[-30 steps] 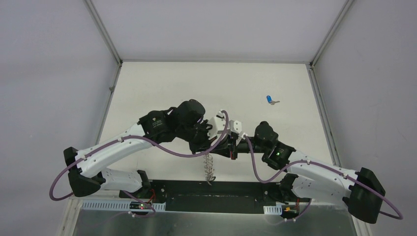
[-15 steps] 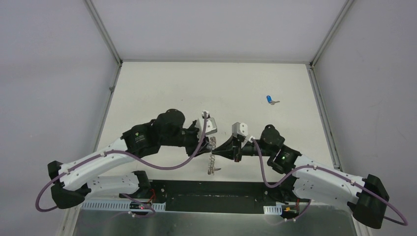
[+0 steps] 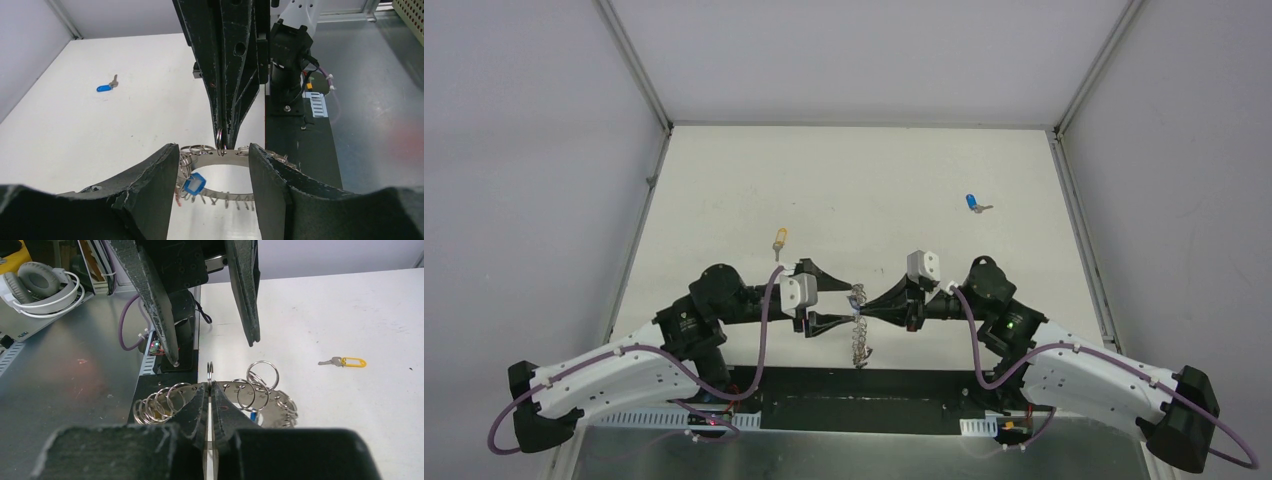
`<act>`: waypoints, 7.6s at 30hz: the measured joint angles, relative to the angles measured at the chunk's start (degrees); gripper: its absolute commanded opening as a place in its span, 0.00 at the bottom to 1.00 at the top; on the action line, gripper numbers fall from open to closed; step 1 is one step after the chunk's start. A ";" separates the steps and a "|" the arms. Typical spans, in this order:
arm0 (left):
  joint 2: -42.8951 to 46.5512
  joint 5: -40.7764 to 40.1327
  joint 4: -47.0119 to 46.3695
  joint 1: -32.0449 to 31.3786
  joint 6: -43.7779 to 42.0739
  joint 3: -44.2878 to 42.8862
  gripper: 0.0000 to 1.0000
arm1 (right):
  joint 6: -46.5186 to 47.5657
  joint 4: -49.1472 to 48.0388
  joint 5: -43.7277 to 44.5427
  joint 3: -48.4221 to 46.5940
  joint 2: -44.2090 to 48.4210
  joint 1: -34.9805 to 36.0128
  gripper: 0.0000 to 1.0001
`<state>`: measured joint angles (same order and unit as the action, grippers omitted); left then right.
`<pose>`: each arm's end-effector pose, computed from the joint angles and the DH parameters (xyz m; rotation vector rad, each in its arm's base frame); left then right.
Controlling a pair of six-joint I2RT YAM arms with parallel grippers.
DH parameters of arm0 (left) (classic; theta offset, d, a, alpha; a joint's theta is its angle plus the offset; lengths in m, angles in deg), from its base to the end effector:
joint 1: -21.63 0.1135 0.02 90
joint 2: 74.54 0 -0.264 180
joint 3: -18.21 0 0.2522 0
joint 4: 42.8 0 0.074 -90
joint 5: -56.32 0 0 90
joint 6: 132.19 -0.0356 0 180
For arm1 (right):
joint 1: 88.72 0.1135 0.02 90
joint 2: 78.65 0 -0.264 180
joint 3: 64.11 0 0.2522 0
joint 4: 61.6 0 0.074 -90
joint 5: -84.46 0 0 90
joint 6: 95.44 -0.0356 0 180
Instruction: Put the keys on the keyring
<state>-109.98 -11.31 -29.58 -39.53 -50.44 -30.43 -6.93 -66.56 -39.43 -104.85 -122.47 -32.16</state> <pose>0.0640 -0.1444 0.3241 1.1969 1.1604 -1.0179 0.0853 0.1652 0.2861 -1.1914 1.1910 1.2337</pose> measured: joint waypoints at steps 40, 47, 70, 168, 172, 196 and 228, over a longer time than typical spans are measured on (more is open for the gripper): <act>-5.09 4.13 -1.27 0.02 0.26 1.44 0.24 | -0.55 2.75 0.15 0.00 1.03 0.00 0.00; -5.16 4.13 -2.25 0.02 1.03 1.44 0.08 | -0.59 2.78 0.17 0.00 1.20 0.00 0.00; -6.32 -1.11 17.11 0.00 -1.51 -7.08 0.00 | 0.72 8.26 4.13 -0.13 5.07 0.02 0.65; -8.35 4.83 0.17 0.00 4.61 -2.95 0.40 | -0.09 1.79 1.07 0.63 4.37 1.14 0.00; -8.37 4.76 3.08 0.00 4.13 -3.37 0.38 | -0.09 1.86 1.09 0.63 4.35 1.14 0.00; -10.75 6.29 6.03 0.00 2.91 -5.92 0.00 | -0.04 1.77 1.68 0.63 3.52 1.14 0.00; -13.14 7.67 13.22 -0.02 -1.22 -10.99 0.18 | -0.09 0.96 1.44 0.57 3.08 1.25 0.00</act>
<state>-123.12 -3.63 -16.36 -39.56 -51.66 -41.42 -7.02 -65.60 -37.98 -104.28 -119.39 -30.92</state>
